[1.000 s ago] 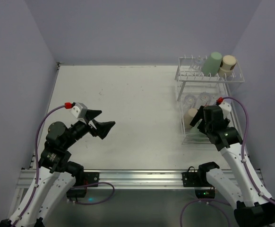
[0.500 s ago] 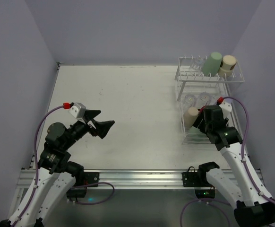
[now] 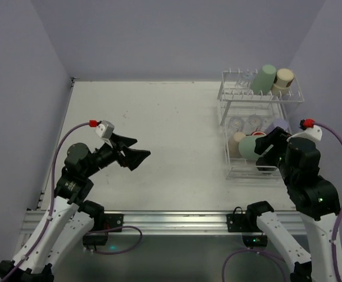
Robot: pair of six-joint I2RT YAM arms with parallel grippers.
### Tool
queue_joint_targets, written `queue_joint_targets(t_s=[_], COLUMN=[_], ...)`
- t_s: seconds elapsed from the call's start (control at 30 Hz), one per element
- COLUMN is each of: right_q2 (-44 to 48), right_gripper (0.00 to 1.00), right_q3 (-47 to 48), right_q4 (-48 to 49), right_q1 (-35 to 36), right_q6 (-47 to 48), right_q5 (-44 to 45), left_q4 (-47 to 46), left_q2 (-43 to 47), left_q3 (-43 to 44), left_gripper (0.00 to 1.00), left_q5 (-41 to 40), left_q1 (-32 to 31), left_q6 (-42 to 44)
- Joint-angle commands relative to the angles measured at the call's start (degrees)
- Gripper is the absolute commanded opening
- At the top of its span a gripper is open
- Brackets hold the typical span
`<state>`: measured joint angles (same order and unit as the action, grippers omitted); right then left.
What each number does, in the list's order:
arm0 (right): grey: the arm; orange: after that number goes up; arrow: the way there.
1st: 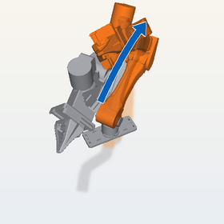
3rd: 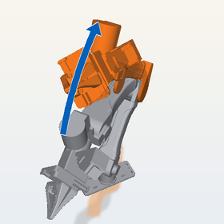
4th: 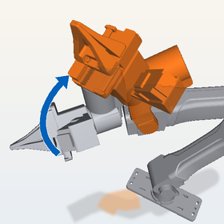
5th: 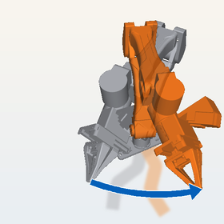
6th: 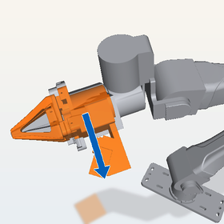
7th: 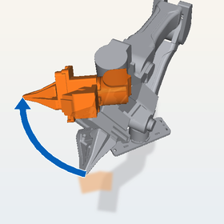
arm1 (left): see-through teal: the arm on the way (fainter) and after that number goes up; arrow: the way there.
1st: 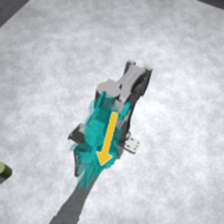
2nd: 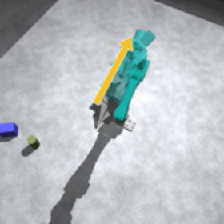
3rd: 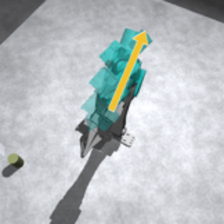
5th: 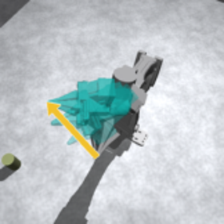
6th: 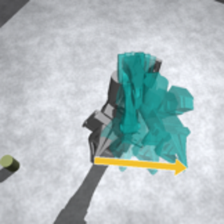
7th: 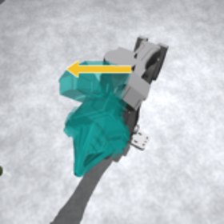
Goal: Unload the cups from the dish rack
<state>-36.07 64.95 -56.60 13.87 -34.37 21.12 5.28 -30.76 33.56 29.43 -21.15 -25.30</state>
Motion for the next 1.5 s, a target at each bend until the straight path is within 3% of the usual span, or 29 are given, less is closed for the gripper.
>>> queue_joint_targets(t_s=[0.0,0.17,0.37,0.57,0.97,1.13,1.17,1.2,1.27,1.3,1.37,1.4,1.47], right_q2=[1.71,4.08,2.86,-3.82,-14.90,-18.06,-18.59,-19.29,-19.91,-19.82,-19.04,-17.90,-16.58], right_gripper=[0.27,0.24,0.23,0.24,0.24,0.24,0.24,0.25,0.40,0.67,0.93,0.99,0.99], right_q3=[6.50,3.88,-10.44,-16.16,-23.72,-27.15,-27.50,-27.85,-28.91,-29.70,-30.23,-30.06,-29.97], right_q4=[-2.99,5.60,35.99,59.63,76.88,81.64,82.78,83.31,83.84,83.58,79.75,77.36,69.66], right_q1=[0.11,0.02,3.34,13.01,18.03,19.88,20.49,20.76,20.85,20.85,20.85,20.76,20.76], right_q6=[2.90,1.68,-10.70,-15.37,-21.43,-23.11,-23.20,-23.37,-22.85,-22.41,-20.40,-19.08,-15.49], right_q5=[-9.30,-28.04,-50.45,-51.70,-54.08,-54.61,-54.61,-54.52,-54.00,-53.30,-49.63,-48.12,-44.52], left_q4=[-9.04,-24.85,-34.10,-38.76,-40.43,-40.35,-40.00,-39.30,-33.69,-31.58,-20.62,-11.61,-1.73], left_q2=[-2.45,-5.53,-9.93,-11.42,-12.74,-15.20,-15.55,-15.99,-16.08,-16.34,-17.40,-19.40,-22.66], left_q3=[0.81,-3.23,-4.91,-6.75,-6.67,-5.35,-4.65,-4.04,-1.85,-0.79,4.91,7.63,16.77], left_gripper=[1.00,0.98,0.89,0.74,0.53,0.29,0.21,0.00,0.00,0.00,0.00,0.00,0.00], left_q5=[9.22,14.07,17.42,15.57,9.07,6.43,5.38,4.33,-1.18,-3.48,-11.44,-15.24,-26.02], left_q1=[-0.39,-0.39,-0.65,-2.40,-9.79,-9.79,-9.79,-9.79,-9.79,-9.79,-9.79,-9.79,-9.70], left_q6=[-8.26,-21.18,-30.68,-36.65,-37.81,-35.44,-34.65,-33.34,-29.73,-28.24,-21.66,-16.50,-11.55])
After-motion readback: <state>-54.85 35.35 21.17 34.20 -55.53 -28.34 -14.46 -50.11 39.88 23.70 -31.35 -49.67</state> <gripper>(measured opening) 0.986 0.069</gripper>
